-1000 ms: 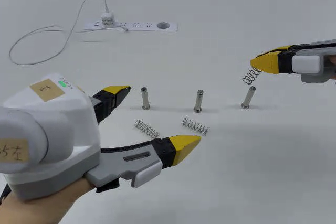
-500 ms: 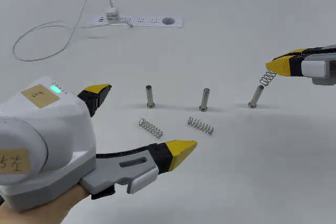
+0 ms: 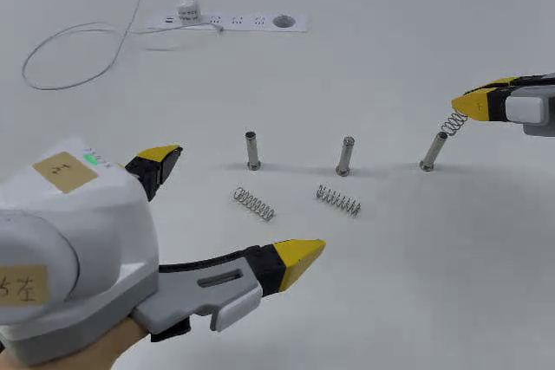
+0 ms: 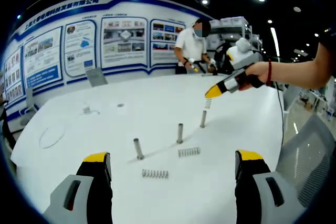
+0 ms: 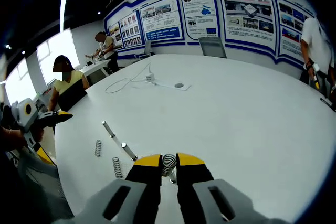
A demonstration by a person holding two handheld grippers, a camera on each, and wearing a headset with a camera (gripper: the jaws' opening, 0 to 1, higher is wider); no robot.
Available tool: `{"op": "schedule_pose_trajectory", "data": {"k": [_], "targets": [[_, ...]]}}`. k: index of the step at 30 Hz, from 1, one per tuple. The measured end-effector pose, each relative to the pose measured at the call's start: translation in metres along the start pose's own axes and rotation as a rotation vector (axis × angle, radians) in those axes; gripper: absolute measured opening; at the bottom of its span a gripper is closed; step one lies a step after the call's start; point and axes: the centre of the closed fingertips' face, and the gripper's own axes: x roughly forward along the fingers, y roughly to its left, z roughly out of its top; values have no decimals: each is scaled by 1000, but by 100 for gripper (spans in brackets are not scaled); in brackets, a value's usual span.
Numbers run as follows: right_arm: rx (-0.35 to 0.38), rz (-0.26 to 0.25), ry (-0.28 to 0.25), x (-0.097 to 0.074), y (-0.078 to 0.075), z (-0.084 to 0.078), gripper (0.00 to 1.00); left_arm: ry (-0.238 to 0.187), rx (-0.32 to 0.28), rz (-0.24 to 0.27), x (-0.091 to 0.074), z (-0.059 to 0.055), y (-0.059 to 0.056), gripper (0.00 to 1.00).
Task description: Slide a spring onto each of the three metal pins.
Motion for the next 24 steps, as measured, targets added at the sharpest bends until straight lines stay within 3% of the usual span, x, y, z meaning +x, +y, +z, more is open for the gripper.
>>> {"op": "schedule_pose_trajectory", "data": {"k": [15, 24], "targets": [[34, 3, 15, 10, -5, -9, 11, 11, -9, -10, 2, -2, -1, 97], [-38, 1, 32, 14, 3, -14, 11, 16, -11, -21, 5, -3, -4, 95]]}}
